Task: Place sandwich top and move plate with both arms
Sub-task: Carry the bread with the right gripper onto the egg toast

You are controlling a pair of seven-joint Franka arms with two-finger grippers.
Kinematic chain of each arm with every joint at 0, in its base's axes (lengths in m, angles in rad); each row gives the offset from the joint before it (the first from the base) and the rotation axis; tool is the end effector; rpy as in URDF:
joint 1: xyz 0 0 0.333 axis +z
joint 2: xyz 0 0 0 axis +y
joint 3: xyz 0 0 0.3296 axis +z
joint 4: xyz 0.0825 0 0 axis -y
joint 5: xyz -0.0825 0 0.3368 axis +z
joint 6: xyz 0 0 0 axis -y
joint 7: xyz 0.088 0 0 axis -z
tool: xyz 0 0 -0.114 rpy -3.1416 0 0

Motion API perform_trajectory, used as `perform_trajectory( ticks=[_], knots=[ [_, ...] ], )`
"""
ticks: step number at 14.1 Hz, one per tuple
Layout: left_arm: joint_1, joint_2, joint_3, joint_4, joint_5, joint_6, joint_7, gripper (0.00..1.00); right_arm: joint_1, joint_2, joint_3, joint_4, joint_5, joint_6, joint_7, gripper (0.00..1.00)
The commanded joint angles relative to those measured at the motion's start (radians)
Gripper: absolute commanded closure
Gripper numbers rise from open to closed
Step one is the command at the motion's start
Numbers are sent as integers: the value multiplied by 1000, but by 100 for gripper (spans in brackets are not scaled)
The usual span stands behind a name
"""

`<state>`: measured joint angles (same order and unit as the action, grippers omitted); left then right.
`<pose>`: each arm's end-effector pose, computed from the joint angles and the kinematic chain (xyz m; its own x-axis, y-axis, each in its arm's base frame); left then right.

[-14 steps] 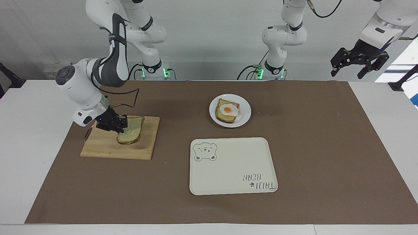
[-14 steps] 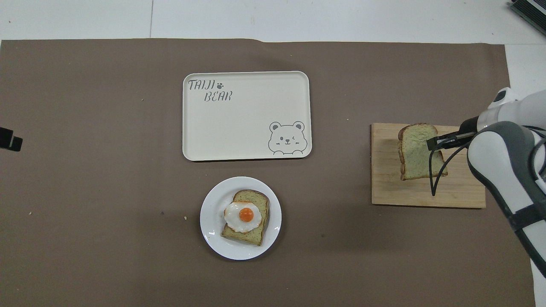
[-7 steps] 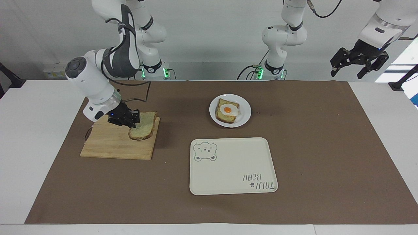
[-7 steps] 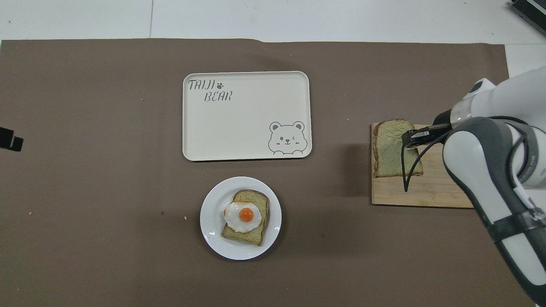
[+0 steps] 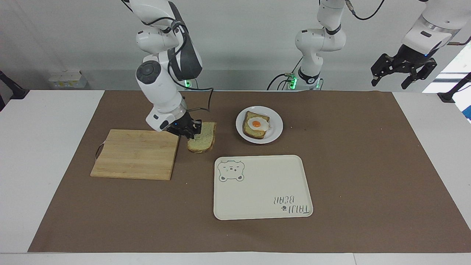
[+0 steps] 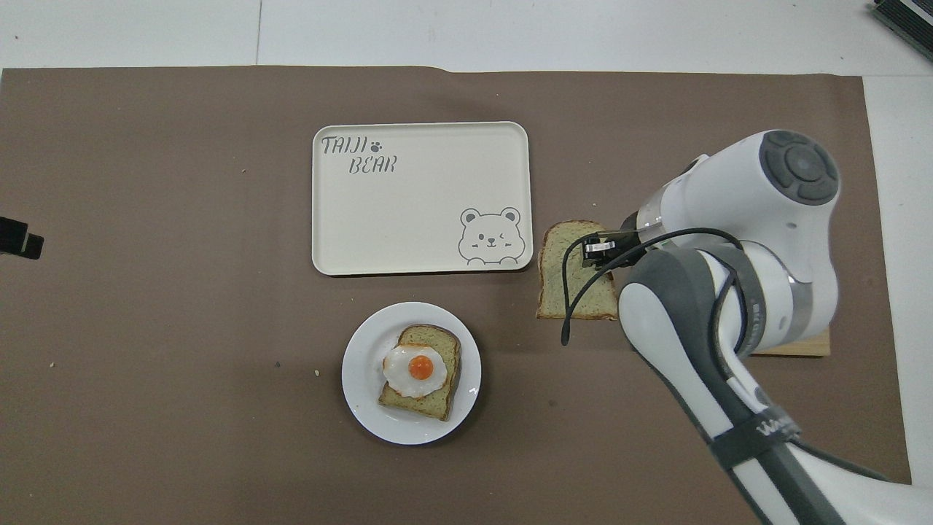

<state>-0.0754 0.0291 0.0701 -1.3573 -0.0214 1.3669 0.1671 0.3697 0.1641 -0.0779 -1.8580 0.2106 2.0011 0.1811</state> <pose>0.4937 -0.0061 0.6873 0.9843 -0.1758 -0.0160 -0.1754 -0.9843 0.0220 0.5321 0.1767 0.4576 0.9979 0.0265 -0.0589 0.0163 -0.9857 -0.1678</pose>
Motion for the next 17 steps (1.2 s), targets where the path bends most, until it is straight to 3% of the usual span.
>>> perform_trajectory(
  ticks=[1,10,17],
  knots=[
    [-10,-15,8,-11,-8,-9,-1,0,64,26,0,-1,19,48,81,100],
    [-10,-15,8,-14,-8,-5,3,0,317,150,0,6,56,238,319,100],
    [-10,-15,5,-14,-8,-2,3,0,399,146,0,-20,49,226,322,100]
  ],
)
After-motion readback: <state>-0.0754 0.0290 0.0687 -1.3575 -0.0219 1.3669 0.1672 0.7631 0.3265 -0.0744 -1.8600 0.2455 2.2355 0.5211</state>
